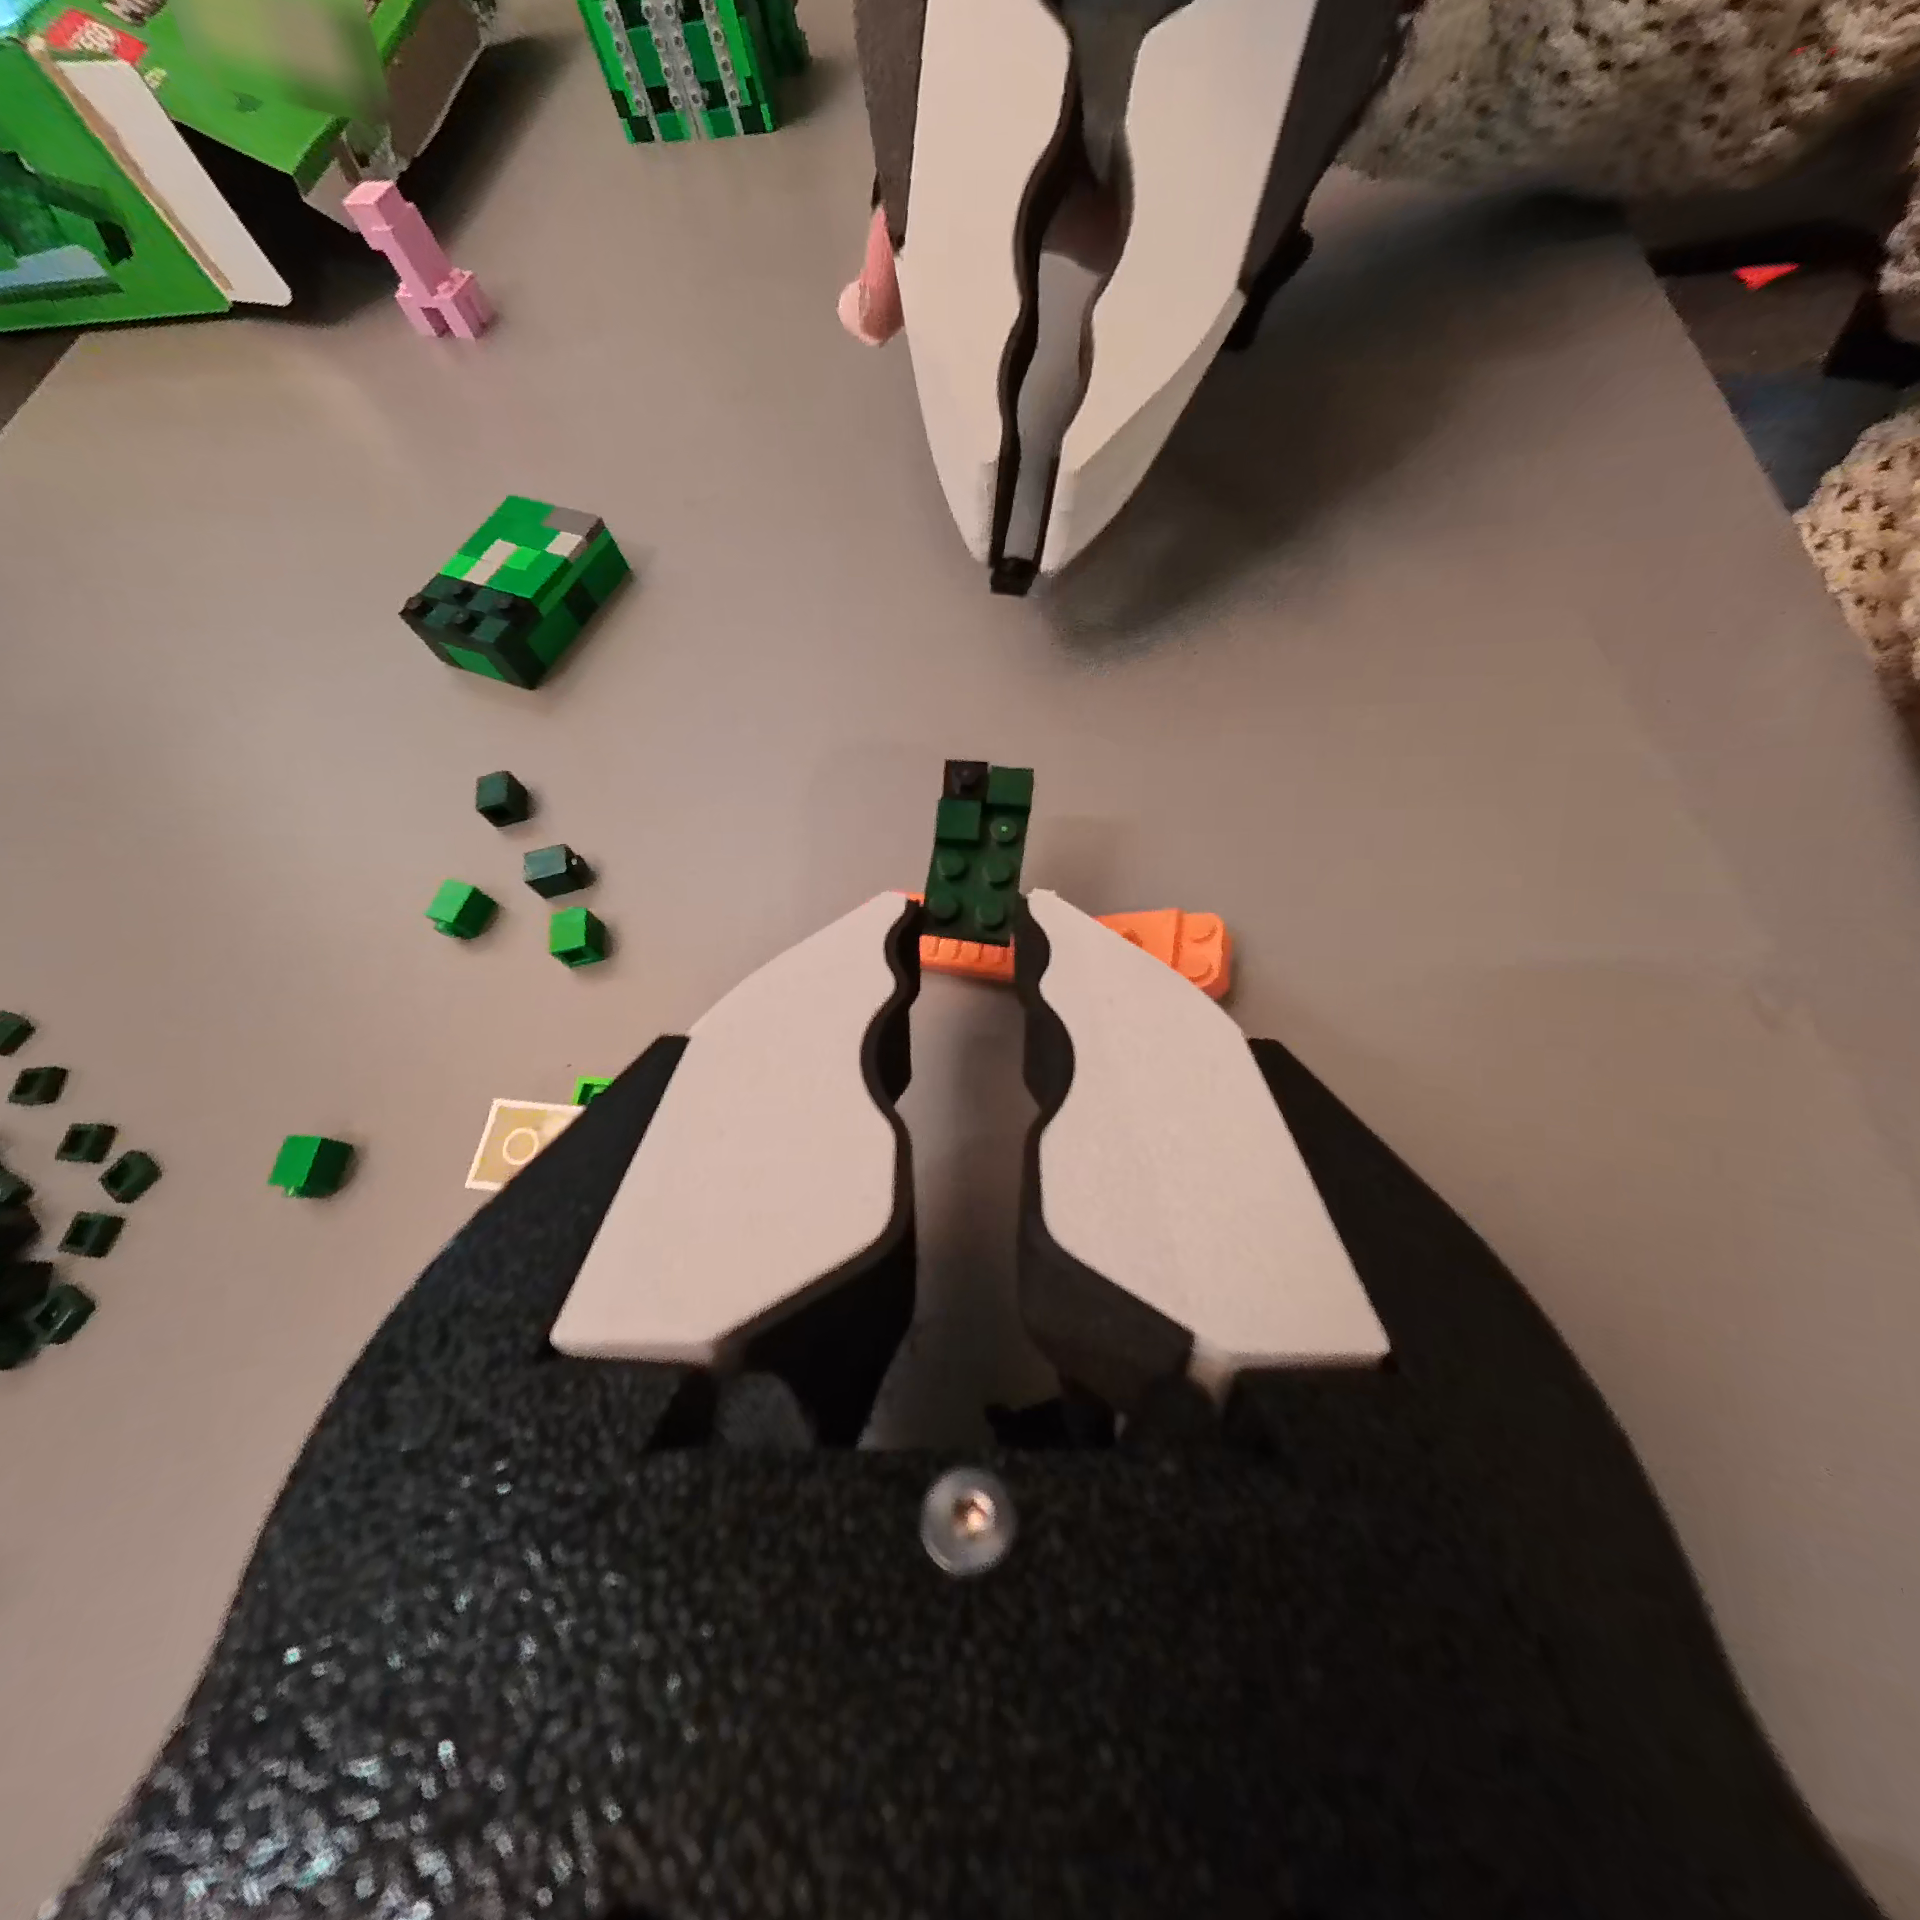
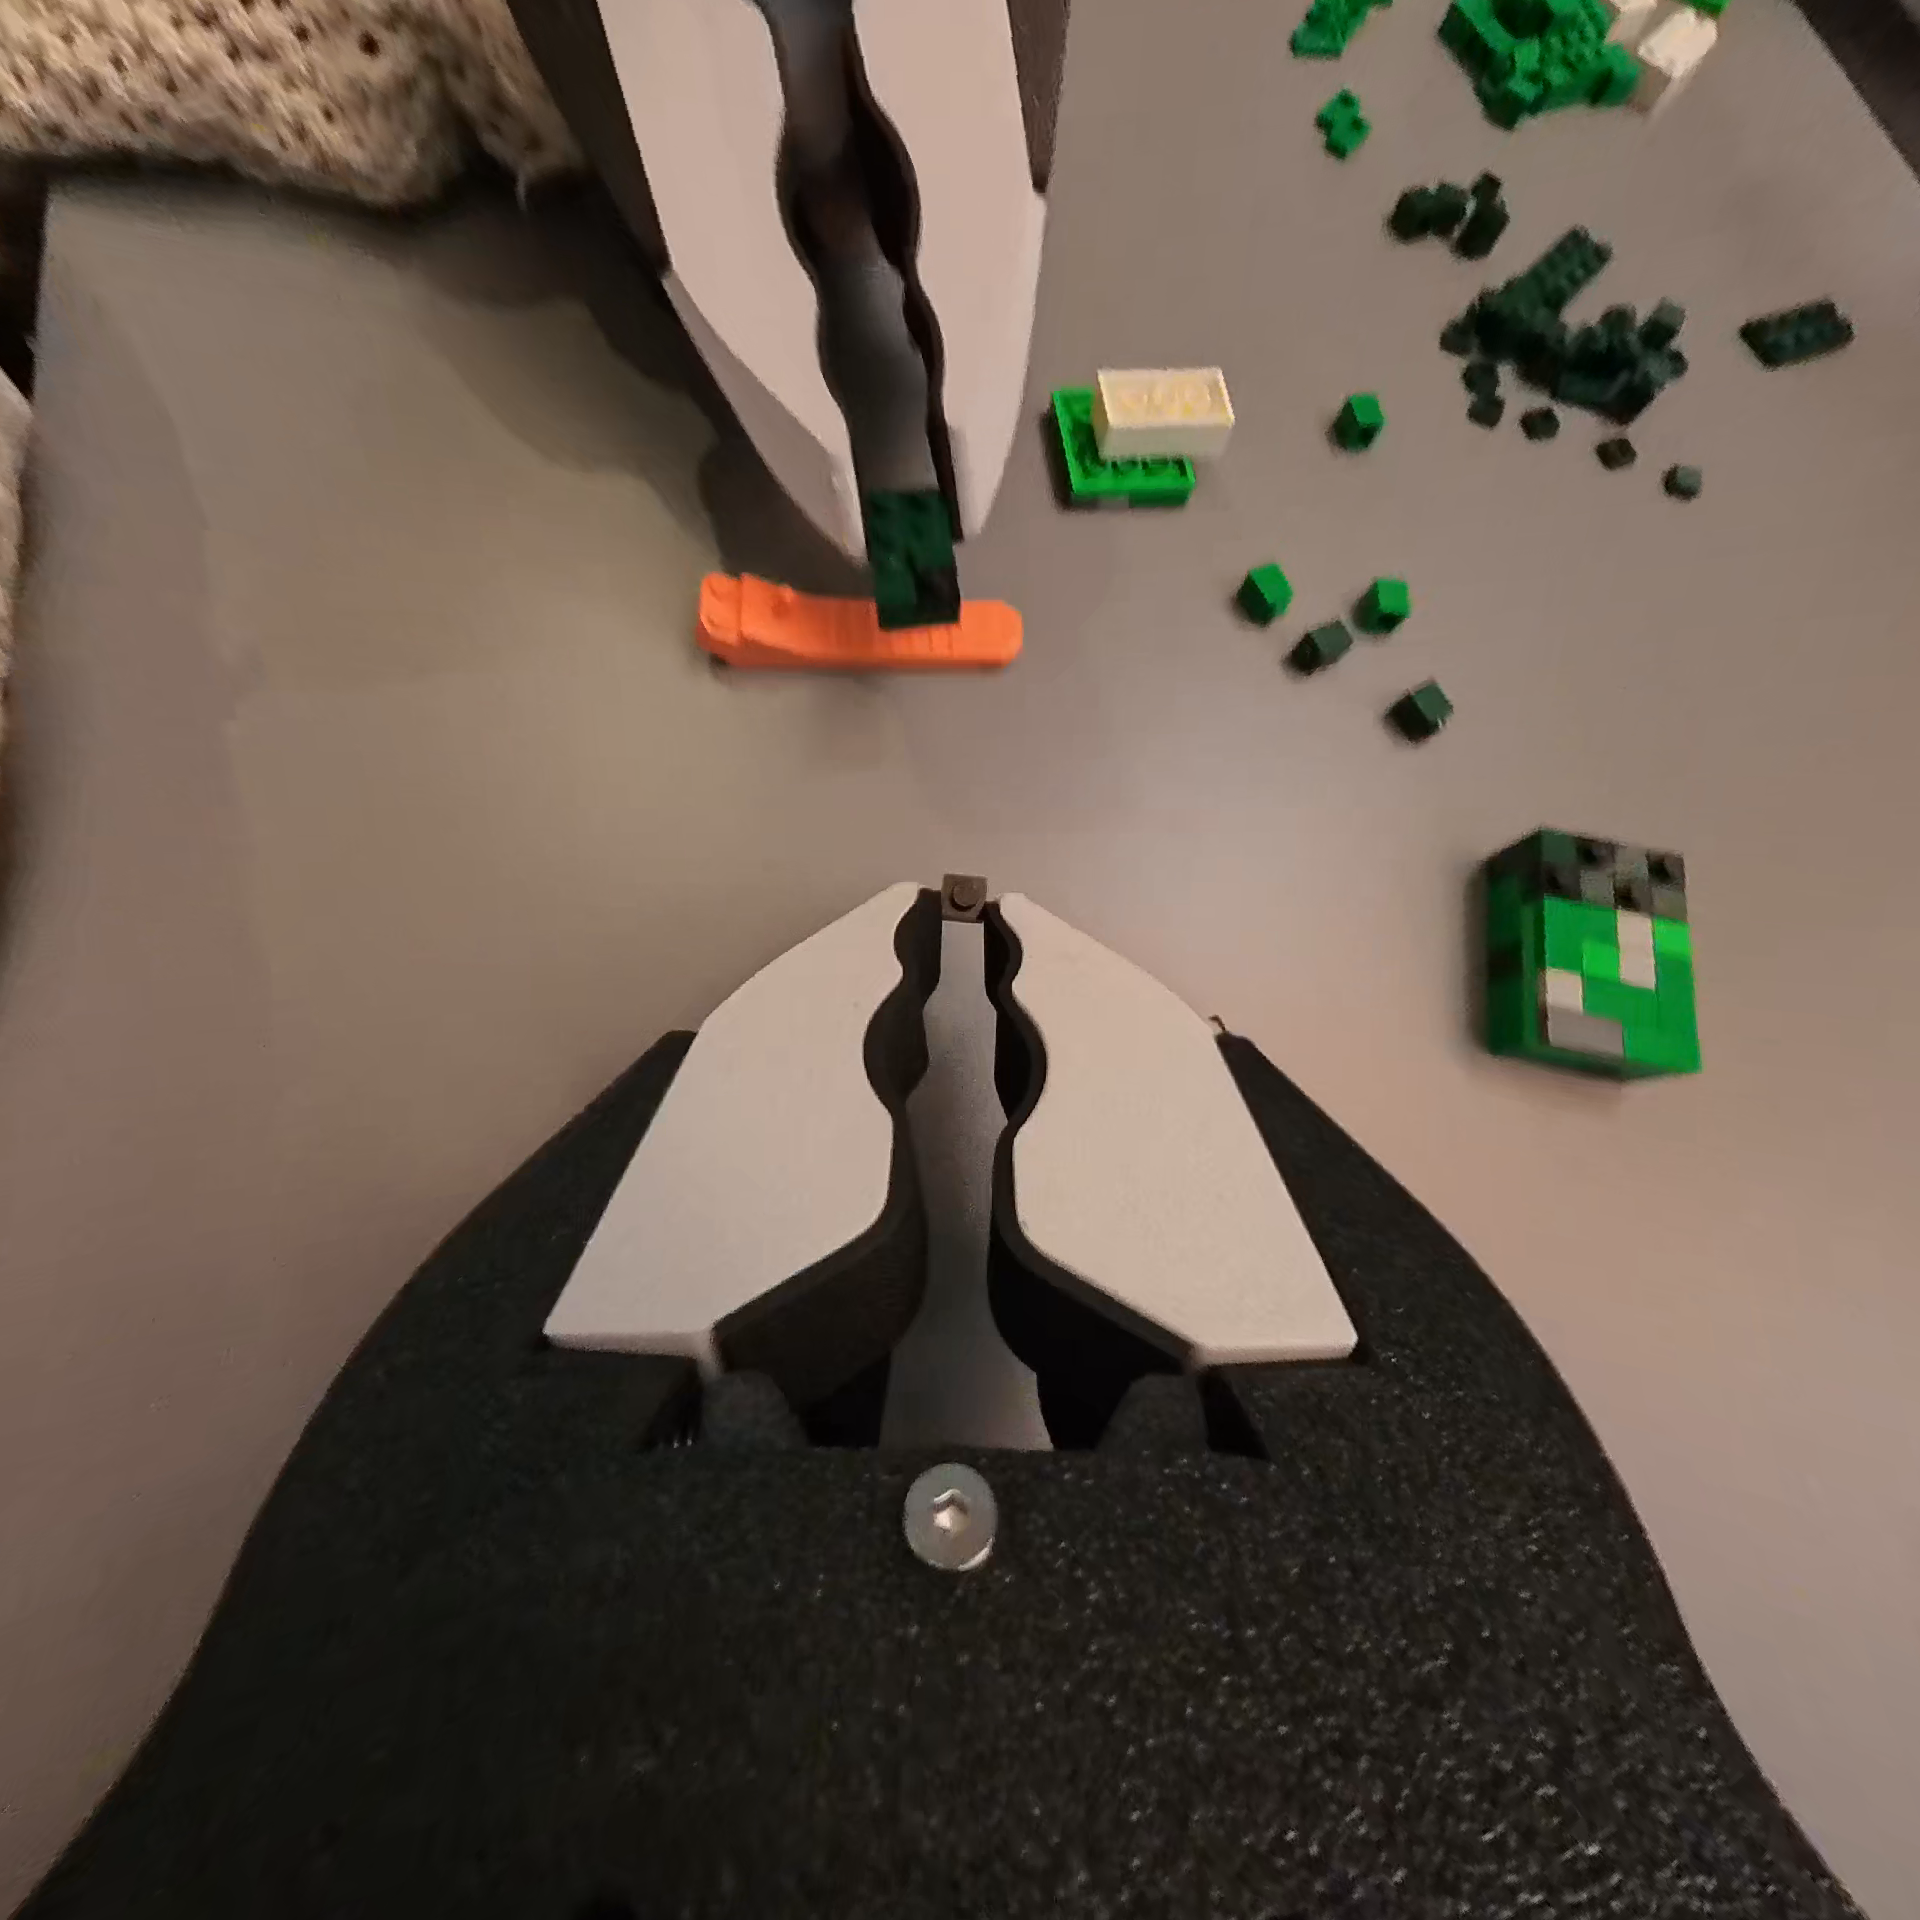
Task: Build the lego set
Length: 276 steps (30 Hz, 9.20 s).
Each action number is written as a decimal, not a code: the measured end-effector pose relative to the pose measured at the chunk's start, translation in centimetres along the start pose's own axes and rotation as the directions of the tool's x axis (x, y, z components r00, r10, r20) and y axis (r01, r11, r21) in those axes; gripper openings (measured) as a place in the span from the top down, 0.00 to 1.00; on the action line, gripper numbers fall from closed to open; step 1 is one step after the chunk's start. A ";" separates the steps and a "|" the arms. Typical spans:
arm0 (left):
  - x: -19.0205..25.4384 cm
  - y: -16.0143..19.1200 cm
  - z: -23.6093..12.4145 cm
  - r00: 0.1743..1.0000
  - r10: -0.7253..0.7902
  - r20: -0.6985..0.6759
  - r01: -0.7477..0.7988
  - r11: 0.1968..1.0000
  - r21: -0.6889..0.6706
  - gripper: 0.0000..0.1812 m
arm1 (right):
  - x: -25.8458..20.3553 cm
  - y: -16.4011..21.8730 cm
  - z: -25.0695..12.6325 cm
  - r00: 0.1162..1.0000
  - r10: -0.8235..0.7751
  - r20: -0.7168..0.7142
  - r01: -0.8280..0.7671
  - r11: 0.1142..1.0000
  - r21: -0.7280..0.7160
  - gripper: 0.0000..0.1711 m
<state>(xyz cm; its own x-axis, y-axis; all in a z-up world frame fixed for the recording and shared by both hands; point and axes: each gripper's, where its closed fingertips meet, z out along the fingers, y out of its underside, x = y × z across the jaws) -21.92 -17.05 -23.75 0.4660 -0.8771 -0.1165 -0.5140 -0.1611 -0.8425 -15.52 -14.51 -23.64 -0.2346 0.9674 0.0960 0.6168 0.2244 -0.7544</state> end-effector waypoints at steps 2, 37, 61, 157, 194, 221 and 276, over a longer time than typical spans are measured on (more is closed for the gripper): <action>0.0 0.1 0.0 1.000 -0.003 0.000 0.003 1.000 -0.007 0.91 | -0.4 -1.2 0.4 1.000 0.002 0.013 -0.003 0.999 0.034 0.96; 0.8 1.5 0.6 0.994 -0.082 -0.066 0.074 0.990 -0.120 0.91 | -1.8 -3.8 5.4 0.977 -0.206 -0.056 0.202 0.977 -0.062 0.96; 1.0 1.6 0.5 0.990 -0.108 -0.092 0.096 0.988 -0.125 0.91 | -2.1 -3.4 5.6 0.969 -0.245 -0.027 0.240 0.962 -0.133 0.95; -2.0 -1.1 -0.9 0.959 0.166 0.229 -0.173 0.985 0.013 0.93 | 3.0 -5.6 5.3 0.596 -0.634 -0.494 0.605 0.758 -0.243 0.95; -2.4 -0.9 -1.5 0.901 -0.430 -0.055 0.433 0.890 0.143 0.91 | 2.2 -6.9 4.7 0.506 -0.638 -0.581 0.654 0.723 -0.224 0.96; -0.6 0.4 -1.7 0.993 0.112 -0.023 -0.110 0.991 0.071 0.91 | 6.9 -5.8 2.5 0.933 0.082 -0.350 0.031 0.951 0.307 0.83; -2.4 -0.4 -1.7 0.997 0.018 0.073 -0.025 0.996 0.091 0.91 | 19.2 -5.6 12.4 0.989 -0.130 0.069 0.144 0.947 -0.288 0.95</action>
<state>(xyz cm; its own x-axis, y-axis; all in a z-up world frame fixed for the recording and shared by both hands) -24.10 -15.62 -22.28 0.5079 -0.8444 -0.1701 -0.4576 -0.0972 -0.8838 -32.81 1.39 -25.57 -0.3640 0.9195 0.1481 0.7664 0.3861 -0.5134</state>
